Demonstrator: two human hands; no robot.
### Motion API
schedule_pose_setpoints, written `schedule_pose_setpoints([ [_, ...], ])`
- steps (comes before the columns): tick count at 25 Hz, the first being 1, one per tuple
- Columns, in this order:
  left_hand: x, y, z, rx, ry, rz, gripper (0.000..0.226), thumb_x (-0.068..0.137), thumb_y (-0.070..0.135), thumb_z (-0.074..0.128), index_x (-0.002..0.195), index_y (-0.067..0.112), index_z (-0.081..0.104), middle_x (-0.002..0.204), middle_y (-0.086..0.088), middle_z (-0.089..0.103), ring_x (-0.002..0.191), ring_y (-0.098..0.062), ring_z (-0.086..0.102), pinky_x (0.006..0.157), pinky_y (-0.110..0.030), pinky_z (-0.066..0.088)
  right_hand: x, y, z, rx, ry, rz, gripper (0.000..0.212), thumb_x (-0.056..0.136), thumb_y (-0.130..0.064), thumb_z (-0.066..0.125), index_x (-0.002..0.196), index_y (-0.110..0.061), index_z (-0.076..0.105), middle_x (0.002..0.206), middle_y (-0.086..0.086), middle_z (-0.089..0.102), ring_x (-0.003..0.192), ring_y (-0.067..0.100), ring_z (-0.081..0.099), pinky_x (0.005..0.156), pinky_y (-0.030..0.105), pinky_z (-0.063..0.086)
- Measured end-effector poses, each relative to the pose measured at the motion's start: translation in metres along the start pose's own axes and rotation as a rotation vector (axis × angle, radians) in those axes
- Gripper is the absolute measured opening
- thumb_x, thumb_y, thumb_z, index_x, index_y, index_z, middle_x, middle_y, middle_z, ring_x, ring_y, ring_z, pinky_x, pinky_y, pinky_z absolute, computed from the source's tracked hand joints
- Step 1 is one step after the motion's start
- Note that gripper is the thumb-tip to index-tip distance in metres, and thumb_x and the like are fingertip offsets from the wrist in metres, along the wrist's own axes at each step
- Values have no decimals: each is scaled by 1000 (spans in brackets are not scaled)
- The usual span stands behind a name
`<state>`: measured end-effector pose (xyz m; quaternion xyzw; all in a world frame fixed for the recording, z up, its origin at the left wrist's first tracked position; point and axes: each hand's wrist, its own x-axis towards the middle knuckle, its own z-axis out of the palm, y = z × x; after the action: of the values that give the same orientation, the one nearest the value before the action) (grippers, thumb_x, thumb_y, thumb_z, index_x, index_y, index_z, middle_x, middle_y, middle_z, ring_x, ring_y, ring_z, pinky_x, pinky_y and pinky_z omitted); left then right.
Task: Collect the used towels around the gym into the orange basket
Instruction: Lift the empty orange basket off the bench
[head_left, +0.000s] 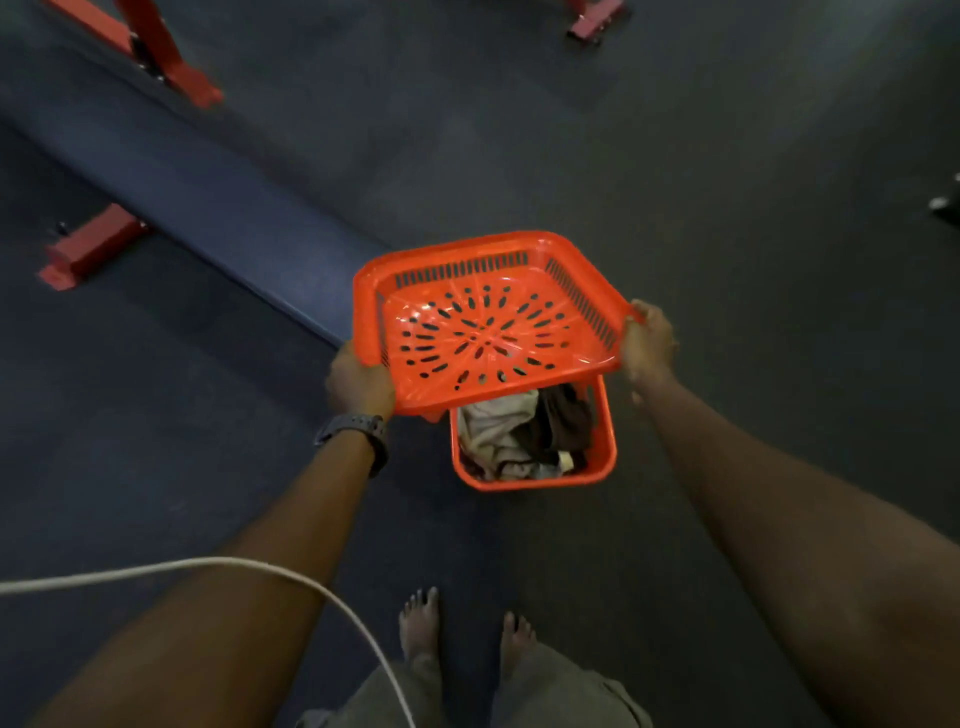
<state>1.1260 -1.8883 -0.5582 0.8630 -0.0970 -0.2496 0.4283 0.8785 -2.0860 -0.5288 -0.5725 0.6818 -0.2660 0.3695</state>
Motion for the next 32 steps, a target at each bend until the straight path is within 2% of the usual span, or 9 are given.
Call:
schedule_pose_setpoints([
  [3, -36, -4, 3, -107, -75, -84, 41, 91, 33, 52, 115, 4, 67, 121, -22, 67, 114, -39, 61, 86, -37, 45, -19, 26, -41, 150, 22, 58, 29, 100, -38, 50, 103, -17, 70, 94, 2, 65, 92, 18, 58, 79, 30, 42],
  [8, -96, 2, 2, -318, -105, -86, 88, 82, 76, 50, 134, 5, 50, 135, -18, 58, 121, -32, 57, 93, -37, 43, -39, 70, -93, 287, 16, 94, 47, 79, -73, 50, 88, -28, 58, 90, -5, 65, 98, 24, 66, 90, 44, 51],
  [13, -151, -2, 12, -315, -334, 174, 132, 54, 62, 82, 154, 14, 10, 151, -14, 40, 128, -22, 52, 101, -32, 45, -50, 104, -145, 515, -83, 102, 56, 57, -64, 64, 97, -24, 60, 102, -8, 65, 95, 5, 59, 86, 30, 43],
  [16, -166, -7, 24, -170, -338, 328, 141, 40, 59, 95, 149, 16, 15, 147, -10, 45, 126, -22, 57, 104, -41, 51, -55, 111, -167, 584, -143, 96, 53, 53, -55, 69, 94, -25, 55, 91, -11, 59, 83, 0, 54, 73, 25, 37],
  [20, -175, 6, 38, -142, -194, 273, 122, 43, 55, 96, 138, 17, 32, 130, 0, 54, 113, -20, 61, 97, -39, 52, -45, 102, -184, 478, -118, -11, 47, 82, -53, 75, 108, -20, 52, 96, -8, 58, 79, -2, 52, 74, 17, 41],
  [23, -167, 14, 53, -255, -109, 157, 110, 46, 65, 91, 134, 23, 42, 128, -1, 60, 107, -18, 63, 95, -37, 53, -26, 92, -177, 411, -147, -96, 35, 91, -43, 70, 112, -20, 53, 108, -5, 63, 86, -4, 57, 75, 9, 42],
  [26, -135, 10, 76, -271, -154, 161, 111, 45, 69, 90, 138, 27, 44, 131, 3, 59, 112, -15, 63, 98, -44, 55, 2, 97, -151, 293, -241, -115, 54, 78, -46, 79, 124, -32, 54, 130, -3, 61, 110, 4, 61, 92, 20, 50],
  [29, -82, -1, 115, -71, -247, 138, 151, 32, 81, 84, 157, 29, 18, 152, -7, 39, 137, -28, 47, 109, -53, 44, 49, 120, -105, 135, -252, -107, 84, 62, -60, 87, 136, -44, 49, 143, -3, 53, 124, 11, 58, 105, 40, 52],
  [32, -26, -19, 161, -9, -318, 39, 165, 29, 86, 81, 159, 27, -3, 162, -8, 30, 146, -31, 36, 115, -56, 37, 94, 140, -55, 16, -297, -72, 100, 65, -60, 83, 151, -37, 37, 153, 1, 45, 133, 17, 52, 110, 46, 47],
])
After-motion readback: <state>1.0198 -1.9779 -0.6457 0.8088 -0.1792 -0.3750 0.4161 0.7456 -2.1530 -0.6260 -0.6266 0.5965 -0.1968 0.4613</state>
